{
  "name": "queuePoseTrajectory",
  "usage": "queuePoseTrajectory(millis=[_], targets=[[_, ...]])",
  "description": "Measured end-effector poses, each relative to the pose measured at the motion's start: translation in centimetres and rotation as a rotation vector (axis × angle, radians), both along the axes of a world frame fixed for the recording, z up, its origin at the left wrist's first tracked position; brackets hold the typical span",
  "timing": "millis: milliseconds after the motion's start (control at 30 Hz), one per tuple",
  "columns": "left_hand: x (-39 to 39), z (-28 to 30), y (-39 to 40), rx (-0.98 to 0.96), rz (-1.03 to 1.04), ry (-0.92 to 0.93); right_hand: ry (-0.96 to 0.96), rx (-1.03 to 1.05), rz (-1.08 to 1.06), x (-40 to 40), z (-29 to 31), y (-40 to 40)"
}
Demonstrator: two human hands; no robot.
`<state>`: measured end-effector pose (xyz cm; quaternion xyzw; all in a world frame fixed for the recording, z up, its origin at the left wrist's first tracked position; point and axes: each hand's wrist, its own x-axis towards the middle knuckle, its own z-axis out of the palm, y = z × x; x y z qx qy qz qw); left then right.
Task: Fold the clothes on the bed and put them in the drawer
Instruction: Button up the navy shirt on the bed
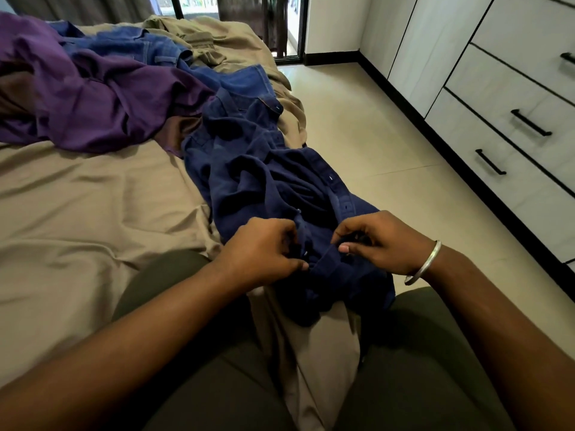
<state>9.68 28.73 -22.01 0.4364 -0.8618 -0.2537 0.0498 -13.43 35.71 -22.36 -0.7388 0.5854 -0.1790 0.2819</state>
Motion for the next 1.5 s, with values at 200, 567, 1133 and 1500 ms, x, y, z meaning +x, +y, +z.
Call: queuePoseTrajectory(millis=[200, 567, 1133, 1500], targets=[[-0.9, -1.4, -0.7, -0.046, 0.014, -0.065, 0.047, 0.0, 0.082, -0.1, 0.5, 0.2], [-0.2, 0.0, -2.4, 0.839, 0.426, 0.568, 0.015, -0.039, 0.17, 0.9, 1.9, -0.6], [-0.6, -0.6, -1.8, 0.604, 0.25, 0.591, -0.028, -0.494, 0.021, 3.6, -0.1, -1.1], [-0.4, 0.3, -1.4, 0.708, 0.248, 0.64, -0.147, -0.475, -0.008, 3.8, -0.2, -1.7]])
